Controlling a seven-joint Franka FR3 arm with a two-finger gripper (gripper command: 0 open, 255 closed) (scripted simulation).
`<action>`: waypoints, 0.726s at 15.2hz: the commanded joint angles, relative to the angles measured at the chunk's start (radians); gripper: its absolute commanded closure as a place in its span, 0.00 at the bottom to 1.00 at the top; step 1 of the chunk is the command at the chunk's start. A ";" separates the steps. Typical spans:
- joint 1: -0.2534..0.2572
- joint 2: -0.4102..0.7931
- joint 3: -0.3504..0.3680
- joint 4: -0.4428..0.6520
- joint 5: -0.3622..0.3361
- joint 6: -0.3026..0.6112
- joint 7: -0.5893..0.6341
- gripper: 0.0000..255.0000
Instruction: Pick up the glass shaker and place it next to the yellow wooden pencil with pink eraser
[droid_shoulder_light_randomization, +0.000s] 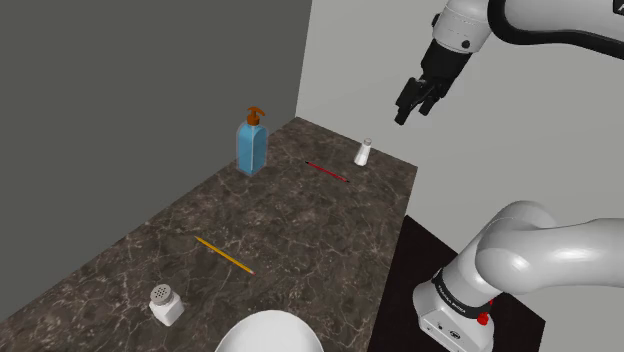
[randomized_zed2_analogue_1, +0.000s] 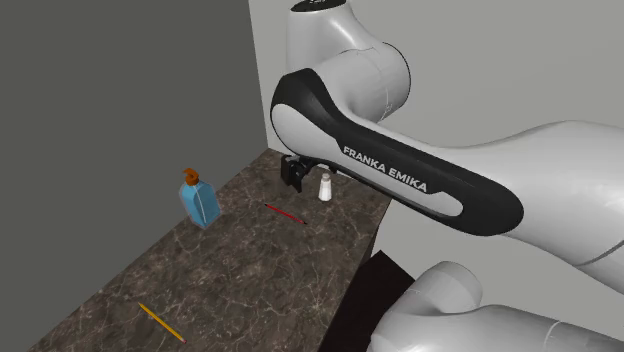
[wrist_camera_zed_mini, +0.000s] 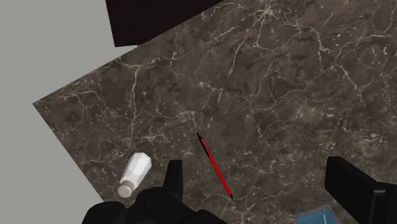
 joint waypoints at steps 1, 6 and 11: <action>0.000 0.000 0.000 0.000 0.000 0.000 0.000 0.00; -0.027 0.102 -0.085 -0.033 -0.025 0.124 -0.072 0.00; -0.049 0.234 -0.168 -0.033 -0.036 0.244 -0.145 0.00</action>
